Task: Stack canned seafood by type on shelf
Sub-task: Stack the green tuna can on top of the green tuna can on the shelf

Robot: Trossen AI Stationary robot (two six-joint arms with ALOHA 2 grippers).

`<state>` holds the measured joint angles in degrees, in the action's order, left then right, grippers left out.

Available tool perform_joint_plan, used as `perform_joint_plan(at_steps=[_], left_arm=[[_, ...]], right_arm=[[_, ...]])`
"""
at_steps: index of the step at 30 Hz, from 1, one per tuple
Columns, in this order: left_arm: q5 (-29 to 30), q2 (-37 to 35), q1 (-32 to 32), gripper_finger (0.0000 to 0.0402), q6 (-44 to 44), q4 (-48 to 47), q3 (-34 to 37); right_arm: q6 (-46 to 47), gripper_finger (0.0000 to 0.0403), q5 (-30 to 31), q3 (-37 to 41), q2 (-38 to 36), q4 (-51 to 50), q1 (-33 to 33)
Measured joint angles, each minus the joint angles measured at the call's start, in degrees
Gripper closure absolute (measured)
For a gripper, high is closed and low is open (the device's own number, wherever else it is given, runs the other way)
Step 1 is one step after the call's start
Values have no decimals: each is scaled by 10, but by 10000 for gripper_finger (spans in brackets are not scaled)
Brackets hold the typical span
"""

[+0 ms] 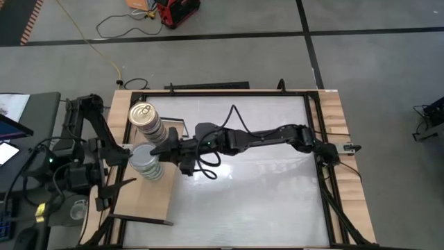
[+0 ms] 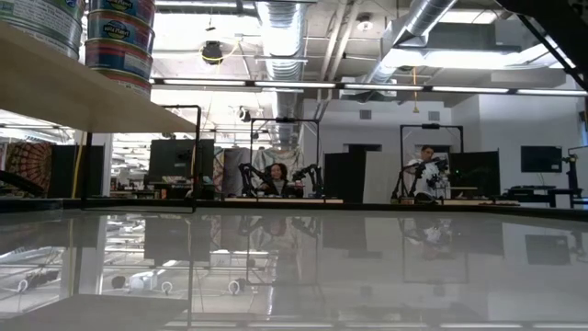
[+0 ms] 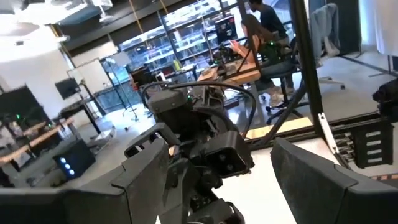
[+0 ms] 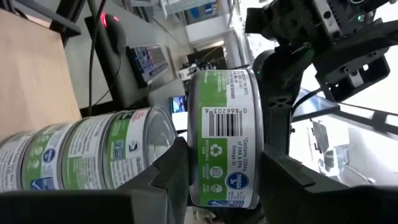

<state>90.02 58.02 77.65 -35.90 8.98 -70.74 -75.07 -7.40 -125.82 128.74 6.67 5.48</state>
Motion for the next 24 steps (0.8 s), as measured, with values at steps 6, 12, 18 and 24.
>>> perform_joint_plan(at_steps=[6,12,18,24], left_arm=[[0,-3,-10,129,-1,20,0],[0,-3,-21,129,-9,21,0],[0,-3,-21,129,-3,21,0],[0,10,-21,129,6,1,0]], right_arm=[[-2,225,-12,0,0,58,-1],[33,225,-9,0,0,41,6],[31,226,46,9,1,30,21],[42,226,63,9,-1,4,12]])
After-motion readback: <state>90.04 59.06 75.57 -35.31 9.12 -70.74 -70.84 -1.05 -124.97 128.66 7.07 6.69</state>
